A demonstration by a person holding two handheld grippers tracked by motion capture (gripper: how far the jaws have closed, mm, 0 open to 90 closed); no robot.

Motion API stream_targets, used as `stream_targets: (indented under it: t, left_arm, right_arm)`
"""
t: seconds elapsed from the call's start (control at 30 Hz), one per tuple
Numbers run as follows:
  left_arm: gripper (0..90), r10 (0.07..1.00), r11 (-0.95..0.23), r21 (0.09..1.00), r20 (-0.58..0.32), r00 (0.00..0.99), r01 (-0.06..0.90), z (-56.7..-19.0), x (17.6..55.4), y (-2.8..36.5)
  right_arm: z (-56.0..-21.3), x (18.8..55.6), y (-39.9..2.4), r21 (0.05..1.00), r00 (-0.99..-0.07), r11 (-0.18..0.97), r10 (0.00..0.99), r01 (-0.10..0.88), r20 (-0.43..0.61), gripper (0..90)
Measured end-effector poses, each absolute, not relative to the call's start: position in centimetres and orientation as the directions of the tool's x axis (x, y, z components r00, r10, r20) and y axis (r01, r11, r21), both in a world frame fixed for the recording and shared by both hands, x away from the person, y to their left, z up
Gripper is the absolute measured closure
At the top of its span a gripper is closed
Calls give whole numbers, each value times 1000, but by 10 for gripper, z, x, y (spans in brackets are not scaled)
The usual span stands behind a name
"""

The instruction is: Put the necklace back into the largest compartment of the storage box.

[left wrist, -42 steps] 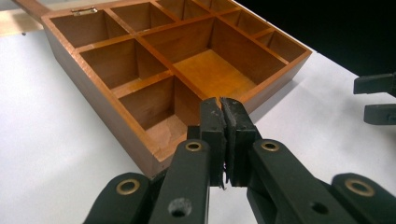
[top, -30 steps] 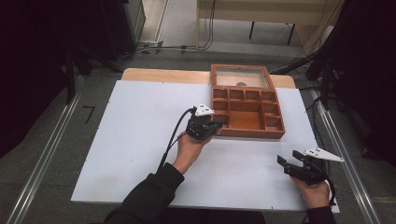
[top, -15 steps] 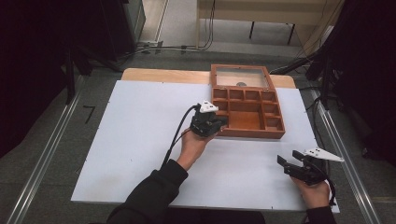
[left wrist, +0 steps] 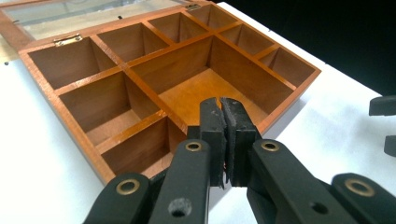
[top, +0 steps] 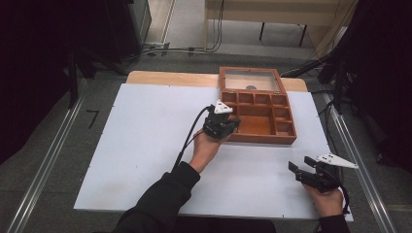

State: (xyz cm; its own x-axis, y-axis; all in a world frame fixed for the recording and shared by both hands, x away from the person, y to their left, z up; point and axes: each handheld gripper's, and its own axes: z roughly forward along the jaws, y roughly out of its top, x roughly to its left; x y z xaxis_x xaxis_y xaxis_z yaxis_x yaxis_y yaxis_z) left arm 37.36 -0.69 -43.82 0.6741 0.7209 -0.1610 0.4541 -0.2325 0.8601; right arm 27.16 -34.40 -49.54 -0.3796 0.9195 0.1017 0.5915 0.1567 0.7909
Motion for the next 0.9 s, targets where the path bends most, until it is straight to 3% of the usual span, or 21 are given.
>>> stream_targets:
  t: [0.9]
  left_arm:
    - [887, 718, -248, 855, -152, 679, 455, -439, 396, -36]
  right_arm:
    - [-496, 272, -344, 791, -383, 156, 918, 591, 105, 268]
